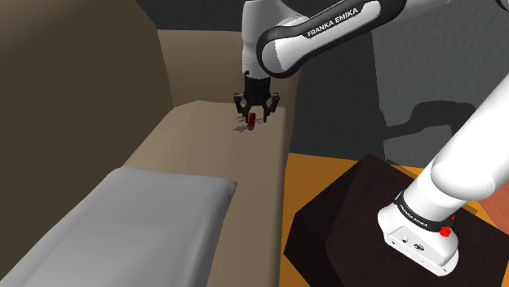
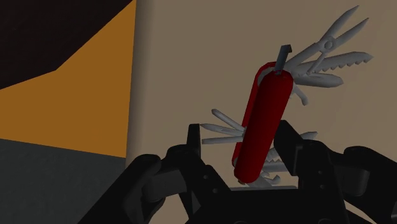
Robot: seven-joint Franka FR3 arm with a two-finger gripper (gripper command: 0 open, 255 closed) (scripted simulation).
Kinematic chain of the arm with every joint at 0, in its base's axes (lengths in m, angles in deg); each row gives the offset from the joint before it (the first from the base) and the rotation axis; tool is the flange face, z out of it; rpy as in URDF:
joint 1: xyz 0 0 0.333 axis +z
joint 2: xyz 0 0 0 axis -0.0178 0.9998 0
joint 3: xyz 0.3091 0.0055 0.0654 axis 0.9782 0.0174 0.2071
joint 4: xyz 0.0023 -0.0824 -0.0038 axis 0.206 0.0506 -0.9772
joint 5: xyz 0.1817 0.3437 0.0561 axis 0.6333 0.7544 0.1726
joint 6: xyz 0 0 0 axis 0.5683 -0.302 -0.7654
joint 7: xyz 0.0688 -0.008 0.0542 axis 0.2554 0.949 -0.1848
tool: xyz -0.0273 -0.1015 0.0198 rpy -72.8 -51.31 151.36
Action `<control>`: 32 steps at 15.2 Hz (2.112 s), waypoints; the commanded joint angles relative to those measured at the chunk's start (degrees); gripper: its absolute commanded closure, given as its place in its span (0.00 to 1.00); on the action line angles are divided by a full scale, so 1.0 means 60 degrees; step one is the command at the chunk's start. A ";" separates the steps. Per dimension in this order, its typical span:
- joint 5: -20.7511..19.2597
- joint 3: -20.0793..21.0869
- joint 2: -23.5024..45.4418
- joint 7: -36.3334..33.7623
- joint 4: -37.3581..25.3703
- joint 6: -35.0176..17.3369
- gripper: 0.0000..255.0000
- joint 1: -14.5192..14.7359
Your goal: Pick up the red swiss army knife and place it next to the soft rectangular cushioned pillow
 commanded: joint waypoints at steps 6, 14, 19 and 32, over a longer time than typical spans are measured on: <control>0.0193 -0.0014 -0.0346 0.0142 -0.0581 0.0893 1.00 -0.0009; 0.0322 -0.0048 -0.0603 0.0258 -0.1353 0.1896 1.00 -0.0026; 0.0363 -0.0065 -0.0692 0.0302 -0.1905 0.2527 1.00 -0.0035; -0.0787 0.1200 0.1342 -0.2628 -0.4083 0.3063 1.00 0.1399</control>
